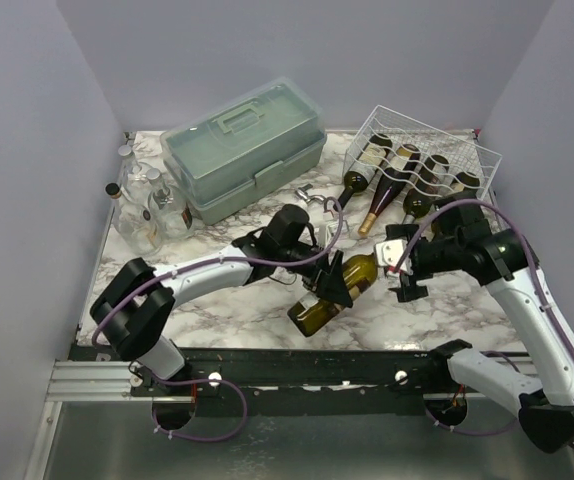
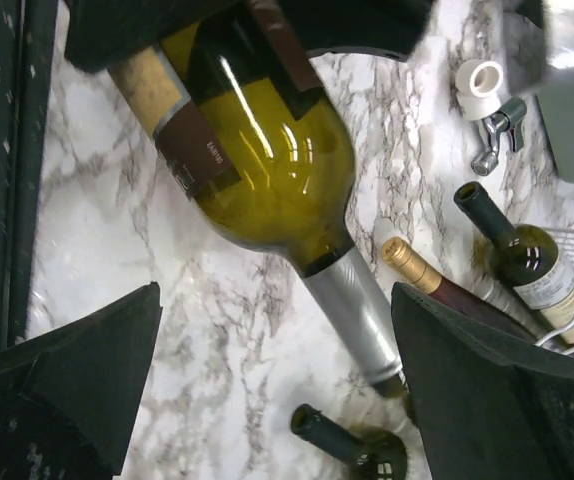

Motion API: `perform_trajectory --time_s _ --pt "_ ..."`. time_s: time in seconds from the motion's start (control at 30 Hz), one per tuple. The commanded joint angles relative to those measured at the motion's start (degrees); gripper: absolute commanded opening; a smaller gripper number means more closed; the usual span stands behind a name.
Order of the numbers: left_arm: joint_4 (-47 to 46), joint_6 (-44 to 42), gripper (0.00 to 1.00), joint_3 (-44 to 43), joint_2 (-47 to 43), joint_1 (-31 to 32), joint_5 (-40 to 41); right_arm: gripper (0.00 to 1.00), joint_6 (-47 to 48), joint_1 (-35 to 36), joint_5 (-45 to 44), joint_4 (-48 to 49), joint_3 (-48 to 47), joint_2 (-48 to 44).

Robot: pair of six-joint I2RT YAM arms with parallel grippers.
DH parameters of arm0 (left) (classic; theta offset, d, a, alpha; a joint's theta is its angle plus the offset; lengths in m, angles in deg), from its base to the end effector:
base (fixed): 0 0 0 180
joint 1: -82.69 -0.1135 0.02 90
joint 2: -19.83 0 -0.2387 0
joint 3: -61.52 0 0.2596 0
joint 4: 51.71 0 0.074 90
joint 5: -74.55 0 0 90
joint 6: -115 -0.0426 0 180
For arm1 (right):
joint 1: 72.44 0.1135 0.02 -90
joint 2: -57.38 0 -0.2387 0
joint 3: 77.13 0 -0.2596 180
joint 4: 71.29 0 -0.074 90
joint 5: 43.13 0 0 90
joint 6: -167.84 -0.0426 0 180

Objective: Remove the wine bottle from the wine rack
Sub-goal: Place the wine bottle at the center of the board.

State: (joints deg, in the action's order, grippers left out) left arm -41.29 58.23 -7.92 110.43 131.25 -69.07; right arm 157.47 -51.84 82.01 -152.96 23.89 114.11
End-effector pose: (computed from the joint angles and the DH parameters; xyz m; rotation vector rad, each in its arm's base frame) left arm 0.2054 -0.2844 0.2065 0.9681 2.2326 -1.7518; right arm 0.1643 0.0879 0.3177 -1.9486 1.3613 0.3336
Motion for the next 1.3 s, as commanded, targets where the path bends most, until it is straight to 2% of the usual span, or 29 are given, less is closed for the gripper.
perform_trajectory --time_s 0.0,0.2,0.37,0.63,0.77,0.97,1.27 --pt "-2.72 -2.68 0.0 3.01 -7.33 -0.04 8.53 1.0 -22.83 -0.12 5.6 4.23 -4.45 -1.17" --pt "-5.0 -4.18 0.0 8.25 -13.45 0.98 19.66 1.0 -54.66 -0.12 9.29 16.23 -6.3 -0.53" --pt "-8.44 -7.86 0.0 12.25 -18.34 4.13 30.69 1.0 -65.87 -0.49 17.76 18.5 -8.72 2.71" --pt "-13.7 -11.26 0.0 17.43 -23.3 9.28 47.36 1.0 -84.51 -0.64 5.49 27.91 -15.27 3.09" --pt "-17.5 -11.44 0.0 19.8 -24.92 11.03 55.96 1.0 -92.95 -2.88 3.54 32.21 -16.23 4.64" --pt "-21.34 -12.89 0.0 21.32 -26.7 15.13 68.28 0.98 -102.86 -5.36 1.61 42.44 -7.93 2.8" --pt "-25.43 -16.29 0.0 20.76 -24.74 20.33 74.6 0.98 -107.36 -5.42 11.07 50.08 0.76 4.68"
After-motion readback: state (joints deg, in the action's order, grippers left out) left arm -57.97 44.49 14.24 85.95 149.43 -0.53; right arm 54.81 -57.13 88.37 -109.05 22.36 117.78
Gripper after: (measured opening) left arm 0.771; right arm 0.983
